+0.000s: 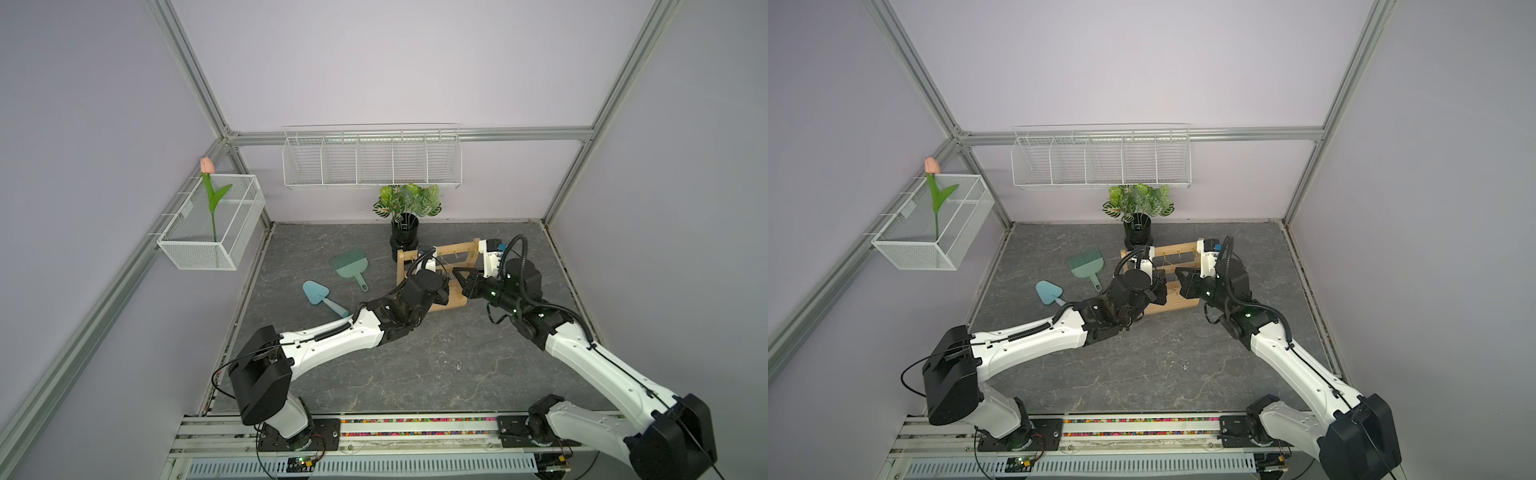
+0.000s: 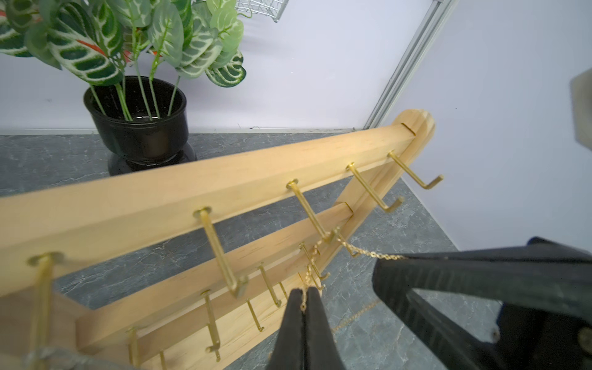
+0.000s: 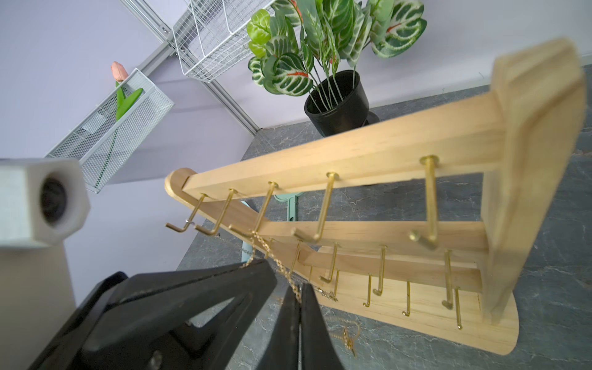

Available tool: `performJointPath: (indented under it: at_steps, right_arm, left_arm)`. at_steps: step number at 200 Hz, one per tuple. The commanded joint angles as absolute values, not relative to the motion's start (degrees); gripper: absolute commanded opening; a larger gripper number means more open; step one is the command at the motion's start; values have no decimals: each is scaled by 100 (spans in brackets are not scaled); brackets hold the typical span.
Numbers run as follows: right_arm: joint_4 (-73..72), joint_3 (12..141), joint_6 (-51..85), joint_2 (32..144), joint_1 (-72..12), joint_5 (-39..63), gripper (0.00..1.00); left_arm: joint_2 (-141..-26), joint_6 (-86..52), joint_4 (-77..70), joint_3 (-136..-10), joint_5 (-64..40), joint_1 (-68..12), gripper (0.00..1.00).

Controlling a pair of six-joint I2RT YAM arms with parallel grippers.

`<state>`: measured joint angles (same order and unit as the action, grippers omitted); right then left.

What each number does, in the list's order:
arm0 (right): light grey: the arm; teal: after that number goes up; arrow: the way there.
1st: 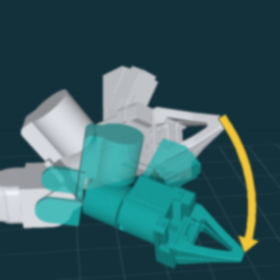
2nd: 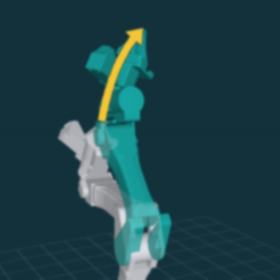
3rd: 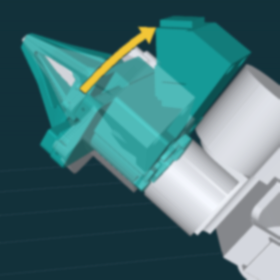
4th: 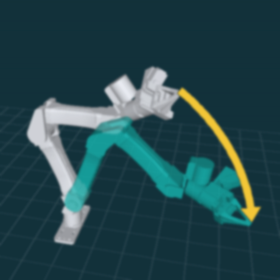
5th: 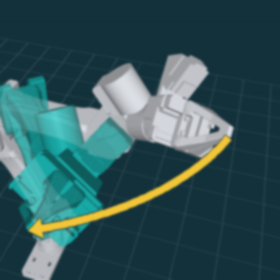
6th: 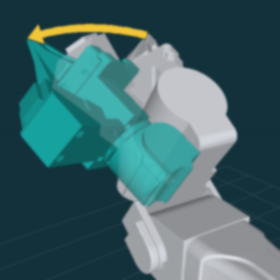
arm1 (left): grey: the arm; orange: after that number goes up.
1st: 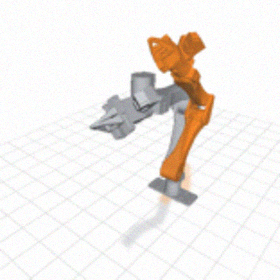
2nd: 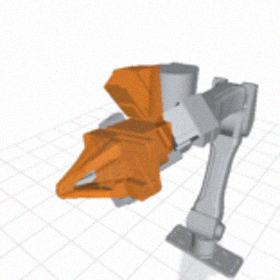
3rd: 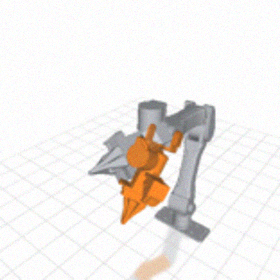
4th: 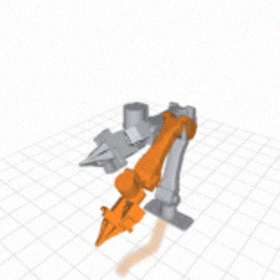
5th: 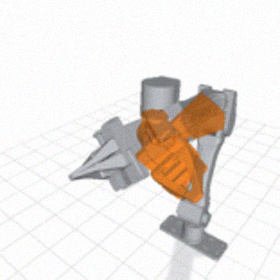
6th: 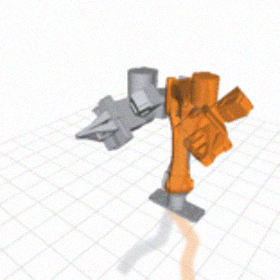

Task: Hang the necklace on the jewelry display stand
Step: Hang the necklace on the stand.

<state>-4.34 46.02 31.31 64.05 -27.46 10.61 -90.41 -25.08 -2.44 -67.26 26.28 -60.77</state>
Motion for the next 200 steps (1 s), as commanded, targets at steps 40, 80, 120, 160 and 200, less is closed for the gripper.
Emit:
performJointPath:
  at_steps: [40,80,120,160,200]
  right_arm:
    - [-1098,4336,3180,6795,-2733,1230,7]
    - [-1356,4203,3195,6965,-2726,1200,7]
    - [-1489,4148,3198,7096,-2742,1178,7]
    - [-1565,4140,3199,7255,-2755,1178,7]
    - [-1522,4122,3173,7334,-2792,1108,7]
  left_arm:
    - [-9166,-2567,12,-7177,3240,-6100,0]
    - [-9324,-2567,65,-7323,3367,-6102,0]
    - [-9392,-2580,78,-7453,3409,-6102,0]
    - [-9388,-2610,79,-7485,3358,-6100,0]
    - [-9310,-2712,178,-7473,3250,-6100,7]
